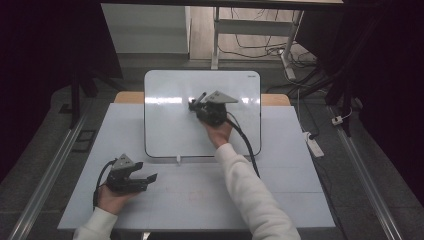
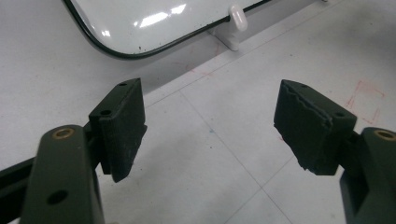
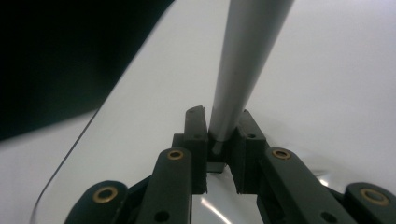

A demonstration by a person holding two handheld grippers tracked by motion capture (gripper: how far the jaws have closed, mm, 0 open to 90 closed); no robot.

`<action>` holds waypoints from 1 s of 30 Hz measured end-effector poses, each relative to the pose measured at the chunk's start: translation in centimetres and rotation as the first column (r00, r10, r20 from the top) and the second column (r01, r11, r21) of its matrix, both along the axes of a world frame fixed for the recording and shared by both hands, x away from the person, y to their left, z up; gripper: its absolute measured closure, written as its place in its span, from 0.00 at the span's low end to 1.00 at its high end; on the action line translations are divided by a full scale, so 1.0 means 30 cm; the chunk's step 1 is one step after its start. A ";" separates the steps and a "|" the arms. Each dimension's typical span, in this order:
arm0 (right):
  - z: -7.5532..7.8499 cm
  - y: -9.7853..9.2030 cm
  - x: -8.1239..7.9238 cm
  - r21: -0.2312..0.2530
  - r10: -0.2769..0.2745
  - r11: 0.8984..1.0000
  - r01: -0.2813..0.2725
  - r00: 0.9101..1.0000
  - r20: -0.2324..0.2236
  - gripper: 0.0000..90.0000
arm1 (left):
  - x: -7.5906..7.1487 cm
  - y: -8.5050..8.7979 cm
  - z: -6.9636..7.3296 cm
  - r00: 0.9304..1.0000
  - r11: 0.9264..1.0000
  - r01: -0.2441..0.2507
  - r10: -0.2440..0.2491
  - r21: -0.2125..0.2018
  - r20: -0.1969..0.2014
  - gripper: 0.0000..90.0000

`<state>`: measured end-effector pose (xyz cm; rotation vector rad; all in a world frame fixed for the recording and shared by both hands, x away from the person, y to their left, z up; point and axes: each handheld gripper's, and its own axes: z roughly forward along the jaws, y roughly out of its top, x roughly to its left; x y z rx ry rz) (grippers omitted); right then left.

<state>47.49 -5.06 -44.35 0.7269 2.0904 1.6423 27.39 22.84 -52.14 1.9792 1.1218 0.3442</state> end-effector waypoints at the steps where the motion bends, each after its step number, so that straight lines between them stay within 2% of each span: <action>1: -0.018 0.023 -0.022 -0.049 0.044 0.998 -0.043 0.999 0.011 0.87 | 0.002 0.001 -0.001 1.000 1.000 0.000 0.000 0.000 -0.002 0.28; 2: -0.018 0.023 -0.022 -0.049 0.044 0.998 -0.043 0.999 0.011 0.87 | 0.003 0.002 -0.002 1.000 1.000 -0.001 0.001 -0.002 -0.004 0.28; 3: -0.029 0.037 -0.040 -0.089 0.071 0.994 -0.069 0.997 0.027 0.87 | 0.002 0.002 -0.001 1.000 1.000 -0.003 0.003 -0.002 -0.004 0.28; 4: -0.020 0.024 -0.034 -0.085 0.062 0.995 -0.059 0.998 0.032 0.87 | 0.000 0.001 0.000 1.000 1.000 -0.002 0.002 -0.001 -0.002 0.28; 6: 0.002 -0.015 -0.008 -0.036 -0.020 0.999 0.021 0.999 0.043 0.87 | -0.007 -0.001 0.004 1.000 1.000 -0.003 0.003 0.001 0.005 0.28; 7: 0.015 -0.039 0.008 -0.002 -0.059 0.998 0.060 0.997 0.042 0.87 | -0.007 -0.001 0.004 1.000 1.000 -0.003 0.003 0.001 0.005 0.28; 8: 0.015 -0.039 0.008 -0.002 -0.059 0.998 0.060 0.997 0.042 0.87 | -0.007 -0.002 0.005 1.000 1.000 -0.003 0.003 0.000 0.007 0.28; 9: 0.021 -0.057 0.019 0.029 -0.080 0.996 0.079 0.996 0.030 0.87 | -0.007 -0.002 0.004 1.000 1.000 -0.003 0.003 -0.002 0.006 0.28; 10: 0.008 -0.046 0.007 0.030 -0.058 0.998 0.058 0.998 0.014 0.87 | -0.002 0.000 0.002 1.000 1.000 -0.001 0.001 -0.001 0.004 0.28; 12: -0.017 -0.003 -0.021 -0.040 0.029 0.999 -0.028 0.999 0.022 0.87 | 0.002 0.002 -0.001 1.000 1.000 -0.003 0.003 -0.002 -0.001 0.28; 13: -0.026 0.014 -0.034 -0.078 0.068 0.995 -0.065 0.997 0.033 0.87 | 0.002 0.002 -0.001 1.000 1.000 -0.003 0.003 -0.002 -0.001 0.28; 14: -0.026 0.016 -0.039 -0.095 0.073 0.993 -0.068 0.996 0.042 0.87 | 0.002 0.003 -0.002 1.000 1.000 -0.004 0.004 -0.003 -0.002 0.28; 15: -0.018 0.005 -0.025 -0.083 0.073 0.994 -0.070 0.997 0.034 0.87 | -0.002 0.003 0.001 1.000 1.000 -0.005 0.005 0.000 0.002 0.28; 17: 0.007 -0.044 0.011 -0.008 -0.021 1.000 0.021 0.999 0.038 0.87 | -0.006 0.002 0.004 1.000 1.000 -0.006 0.006 -0.003 0.006 0.28; 18: 0.019 -0.069 0.029 0.030 -0.062 0.998 0.062 0.998 0.030 0.87 | -0.006 0.002 0.004 1.000 1.000 -0.006 0.006 -0.003 0.006 0.28; 19: 0.026 -0.084 0.039 0.059 -0.081 0.995 0.080 0.996 0.022 0.87 | -0.007 0.001 0.004 1.000 1.000 -0.005 0.005 -0.003 0.008 0.28; 20: 0.026 -0.082 0.036 0.059 -0.086 0.995 0.084 0.996 0.025 0.87 | -0.005 0.001 0.003 1.000 1.000 -0.003 0.003 -0.002 0.007 0.28; 22: 0.023 -0.072 0.026 0.041 -0.083 0.996 0.081 0.996 0.033 0.87 | -0.001 0.002 0.001 1.000 1.000 -0.004 0.004 -0.002 0.003 0.28; 23: -0.008 -0.020 -0.011 -0.027 0.021 0.999 -0.020 0.999 0.025 0.87 | 0.003 0.002 -0.002 1.000 1.000 -0.005 0.005 -0.003 -0.002 0.29; 24: -0.019 -0.004 -0.024 -0.057 0.047 0.997 -0.045 0.998 0.035 0.87 | 0.003 0.002 -0.002 1.000 1.000 -0.005 0.005 -0.003 -0.002 0.29; 25: -0.024 0.006 -0.037 -0.095 0.050 0.995 -0.043 0.996 0.070 0.87 | 0.002 0.003 -0.002 1.000 1.000 -0.007 0.007 -0.002 -0.002 0.29; 26: -0.020 0.001 -0.032 -0.096 0.050 0.994 -0.042 0.996 0.072 0.87 | 0.002 0.003 -0.002 1.000 1.000 -0.007 0.007 -0.002 -0.002 0.29; 27: -0.011 -0.016 -0.019 -0.067 0.018 0.998 -0.013 0.997 0.078 0.87 | -0.003 0.003 0.000 1.000 1.000 -0.008 0.008 0.001 0.003 0.29; 28: -0.011 -0.016 -0.019 -0.067 0.018 0.998 -0.013 0.997 0.078 0.87 | -0.003 0.003 0.000 1.000 1.000 -0.008 0.008 0.001 0.003 0.29; 29: 0.023 -0.076 0.019 0.011 -0.106 0.994 0.105 0.990 0.092 0.87 | -0.006 0.003 0.002 1.000 1.000 -0.009 0.009 -0.001 0.004 0.29; 30: 0.033 -0.101 0.032 0.045 -0.142 0.989 0.138 0.987 0.076 0.87 | -0.007 0.003 0.003 1.000 1.000 -0.010 0.010 -0.001 0.005 0.29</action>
